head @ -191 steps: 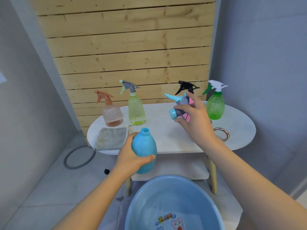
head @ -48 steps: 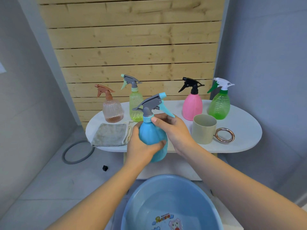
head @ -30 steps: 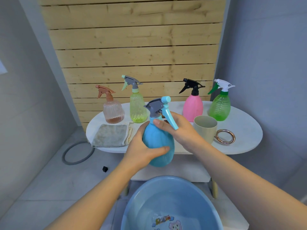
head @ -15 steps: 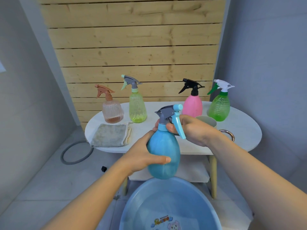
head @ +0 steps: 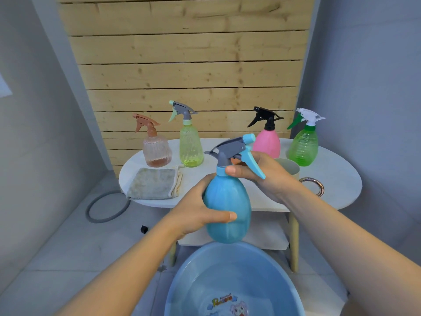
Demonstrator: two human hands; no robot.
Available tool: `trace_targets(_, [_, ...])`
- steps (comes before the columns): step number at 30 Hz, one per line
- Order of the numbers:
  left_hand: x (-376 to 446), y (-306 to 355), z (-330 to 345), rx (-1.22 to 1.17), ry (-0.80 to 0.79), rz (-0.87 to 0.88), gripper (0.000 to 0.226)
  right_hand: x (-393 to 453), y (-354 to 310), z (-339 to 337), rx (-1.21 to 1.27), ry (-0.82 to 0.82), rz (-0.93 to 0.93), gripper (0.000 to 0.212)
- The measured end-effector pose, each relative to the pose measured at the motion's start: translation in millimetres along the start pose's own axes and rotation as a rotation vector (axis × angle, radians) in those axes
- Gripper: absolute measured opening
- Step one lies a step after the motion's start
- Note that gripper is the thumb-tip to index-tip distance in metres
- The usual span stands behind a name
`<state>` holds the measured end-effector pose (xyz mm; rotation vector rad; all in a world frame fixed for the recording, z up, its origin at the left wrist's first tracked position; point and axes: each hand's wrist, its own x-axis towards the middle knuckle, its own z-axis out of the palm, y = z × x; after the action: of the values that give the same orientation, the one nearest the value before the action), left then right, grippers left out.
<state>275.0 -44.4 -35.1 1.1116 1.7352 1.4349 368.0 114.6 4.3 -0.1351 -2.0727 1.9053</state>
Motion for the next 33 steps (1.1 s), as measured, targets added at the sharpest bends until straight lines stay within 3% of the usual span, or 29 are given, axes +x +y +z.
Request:
trace_targets(5, [-1, 1, 0, -0.053, 0.066, 0.015, 0.078, -6, 9, 9, 0.074, 0.01, -0.015, 0.028])
trace_targets(11, [0, 4, 6, -0.02, 0.132, 0.035, 0.067, -5, 14, 48, 0.112, 0.36, 0.011, 0.035])
trace_targets(13, [1, 3, 4, -0.022, 0.131, 0.029, 0.072, -6, 9, 46, 0.161, 0.28, 0.013, 0.022])
trace_targets(16, [-1, 4, 0, -0.01, 0.121, 0.041, 0.077, -5, 4, 37, 0.26, 0.104, 0.047, 0.034])
trace_targets(25, [-3, 6, 1, 0.021, 0.089, 0.017, 0.076, -6, -6, 25, 0.323, -0.027, 0.016, 0.027])
trace_targets(30, [-3, 6, 2, 0.033, 0.121, 0.011, 0.07, -7, 0, 28, 0.201, -0.01, 0.008, 0.023])
trace_targets(33, [-3, 6, 4, 0.014, 0.162, 0.001, 0.073, -9, 2, 34, 0.203, 0.087, -0.015, 0.025])
